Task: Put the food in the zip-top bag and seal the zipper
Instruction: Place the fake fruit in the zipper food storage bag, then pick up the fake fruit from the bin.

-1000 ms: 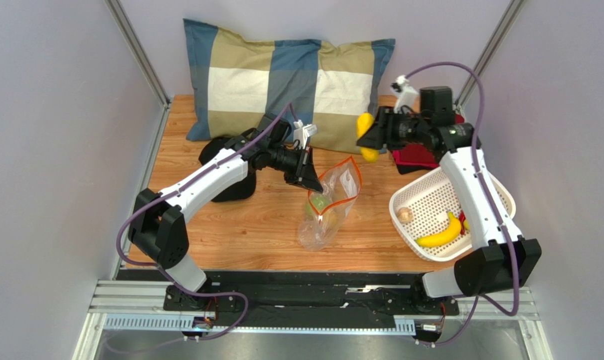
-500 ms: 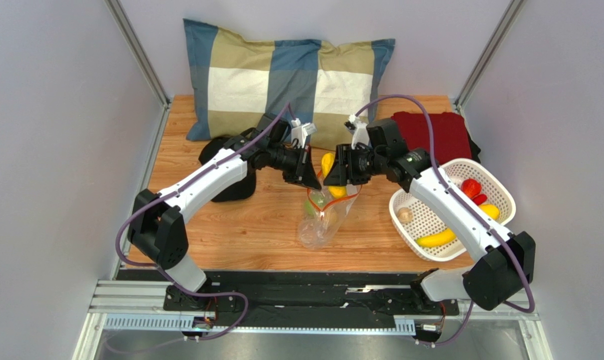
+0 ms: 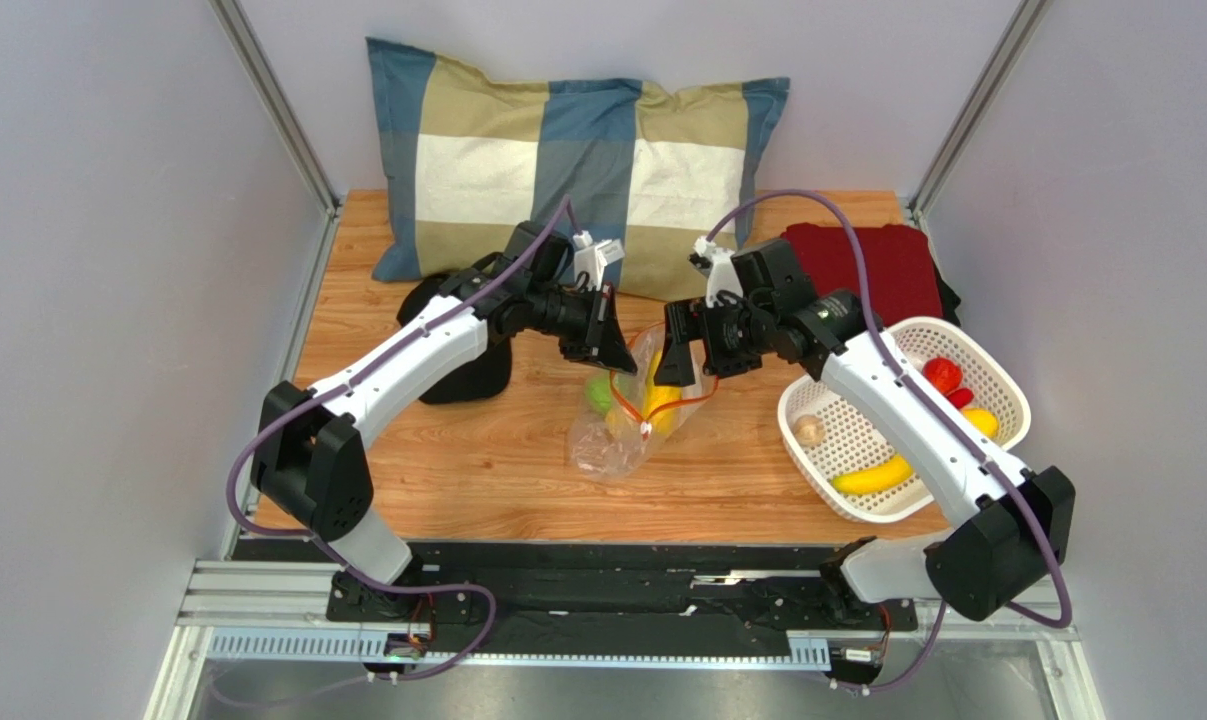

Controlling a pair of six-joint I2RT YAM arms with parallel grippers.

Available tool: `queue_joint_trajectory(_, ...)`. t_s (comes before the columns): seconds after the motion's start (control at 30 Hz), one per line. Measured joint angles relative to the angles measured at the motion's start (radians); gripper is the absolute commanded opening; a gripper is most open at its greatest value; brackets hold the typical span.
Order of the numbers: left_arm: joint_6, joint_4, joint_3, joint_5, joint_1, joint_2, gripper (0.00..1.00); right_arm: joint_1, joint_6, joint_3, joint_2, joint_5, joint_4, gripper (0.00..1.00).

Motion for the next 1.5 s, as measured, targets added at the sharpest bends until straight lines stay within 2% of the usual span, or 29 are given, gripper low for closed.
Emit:
queue_joint_trajectory(0.17,0.000,0.000,0.000,-0.003,0.000,-0.003,0.00,-0.036,-0.053,0.115,-0.001,0.009,-0.040,0.91)
queue_joint_trajectory(0.27,0.000,-0.002,0.000,-0.003,0.000,-0.007,0.00,-0.141,-0.063,0.164,-0.002,0.003,-0.062,0.88)
queue_joint_trajectory(0.37,0.001,-0.001,0.000,-0.006,0.000,-0.012,0.00,-0.299,-0.062,0.188,-0.008,0.038,-0.080,0.86)
queue_joint_trajectory(0.5,0.000,0.000,0.000,-0.006,0.000,-0.013,0.00,-0.515,-0.055,0.188,-0.033,0.224,-0.112,0.80)
queue_joint_trajectory(0.6,0.000,-0.001,0.000,-0.005,0.000,-0.013,0.00,-0.659,-0.050,0.151,-0.050,0.371,-0.124,0.80)
queue_joint_trajectory(0.8,0.000,-0.001,0.000,-0.002,0.000,-0.013,0.00,-0.842,-0.030,0.044,0.019,0.583,-0.157,0.80)
queue_joint_trajectory(1.03,0.000,0.000,0.001,0.003,0.000,-0.013,0.00,-0.965,-0.019,-0.034,0.149,0.682,-0.143,0.84)
queue_joint_trajectory(1.17,0.000,-0.001,0.001,0.009,0.000,-0.013,0.00,-0.981,-0.014,-0.057,0.166,0.718,-0.106,0.88)
queue_joint_trajectory(1.5,0.002,-0.001,0.001,0.017,0.000,-0.013,0.00,-1.042,-0.014,-0.086,0.278,0.727,-0.039,0.88)
